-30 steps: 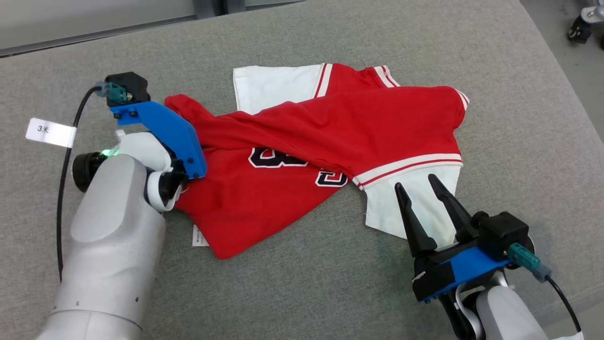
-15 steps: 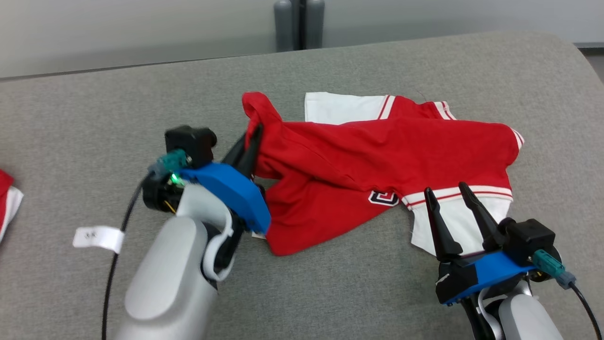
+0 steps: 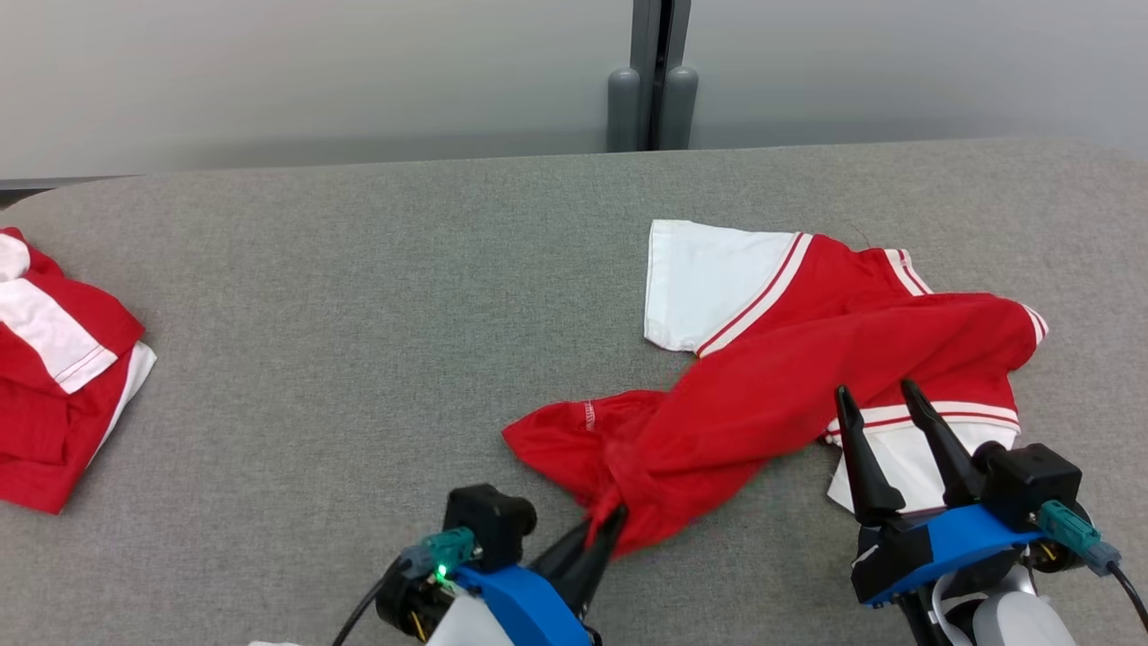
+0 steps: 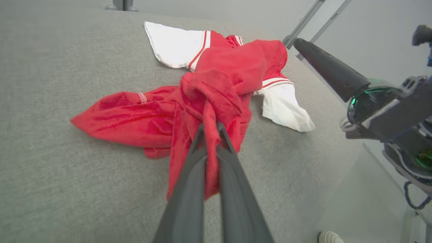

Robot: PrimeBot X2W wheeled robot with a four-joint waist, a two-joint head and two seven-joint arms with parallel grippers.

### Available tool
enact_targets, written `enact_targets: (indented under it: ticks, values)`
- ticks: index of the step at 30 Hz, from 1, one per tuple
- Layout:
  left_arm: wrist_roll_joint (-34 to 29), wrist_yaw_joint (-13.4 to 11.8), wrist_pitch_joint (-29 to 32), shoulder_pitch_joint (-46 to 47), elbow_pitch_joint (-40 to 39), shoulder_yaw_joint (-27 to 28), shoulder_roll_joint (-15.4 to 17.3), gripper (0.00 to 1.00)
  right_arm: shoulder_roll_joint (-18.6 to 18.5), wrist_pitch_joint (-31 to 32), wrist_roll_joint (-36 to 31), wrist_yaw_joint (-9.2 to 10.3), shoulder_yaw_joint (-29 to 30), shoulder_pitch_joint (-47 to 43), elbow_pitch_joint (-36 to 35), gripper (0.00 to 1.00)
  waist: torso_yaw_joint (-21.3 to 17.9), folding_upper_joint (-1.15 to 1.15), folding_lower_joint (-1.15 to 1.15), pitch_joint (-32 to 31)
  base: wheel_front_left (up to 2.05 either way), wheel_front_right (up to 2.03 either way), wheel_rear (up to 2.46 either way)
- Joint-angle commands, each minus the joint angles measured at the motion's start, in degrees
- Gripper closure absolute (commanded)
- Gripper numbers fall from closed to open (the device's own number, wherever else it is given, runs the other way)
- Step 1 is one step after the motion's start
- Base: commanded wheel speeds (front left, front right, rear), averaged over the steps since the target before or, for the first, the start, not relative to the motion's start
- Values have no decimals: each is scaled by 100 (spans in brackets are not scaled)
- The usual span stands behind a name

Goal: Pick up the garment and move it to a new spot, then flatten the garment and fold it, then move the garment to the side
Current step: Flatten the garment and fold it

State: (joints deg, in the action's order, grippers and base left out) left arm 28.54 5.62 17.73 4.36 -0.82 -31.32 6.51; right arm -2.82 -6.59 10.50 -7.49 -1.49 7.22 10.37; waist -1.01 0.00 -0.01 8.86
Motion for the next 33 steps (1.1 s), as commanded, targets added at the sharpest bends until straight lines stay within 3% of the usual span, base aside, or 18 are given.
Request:
enact_targets:
  ticks: [1, 2, 3, 8, 11, 16, 26, 33]
  values:
    - [52, -17, 79, -66, -51, -38, 7, 78, -13, 22, 33, -1, 16, -67, -18, 0, 10, 0, 1, -3, 0, 0, 0]
    - [96, -17, 214, -160, -73, -118, 6, 48, -13, 38, 33, -1, 25, -68, -34, 0, 20, 0, 1, -7, 0, 0, 0]
    - [154, -19, 333, -230, -96, -182, 2, 0, -13, 36, 34, -1, 39, -71, -50, 0, 31, 0, 1, -11, 0, 0, 0]
    - [486, -82, 935, -476, -342, -312, 50, 0, -13, 71, 39, -1, 74, -129, -107, 0, 71, 0, 1, -43, 0, 0, 0]
    - [737, -178, 1119, -530, -708, -120, 95, 0, -13, 79, 46, -1, 60, -165, -123, 0, 58, 0, 1, -66, 0, 0, 0]
    - [517, -550, 1006, -294, -990, 286, 225, 0, -13, 71, 70, -1, 40, -179, -127, 0, 10, 0, 1, -86, 0, 0, 0]
    - [491, -824, 909, 459, 645, 472, -68, 0, -12, 43, 119, -1, -119, -37, -95, 0, -207, 0, 1, -8, 0, 0, 0]
    - [1056, -699, 828, 847, 1572, 441, -291, 0, -13, 1, 148, -1, -121, -22, -78, 0, -315, 0, 1, 88, 0, 0, 0]
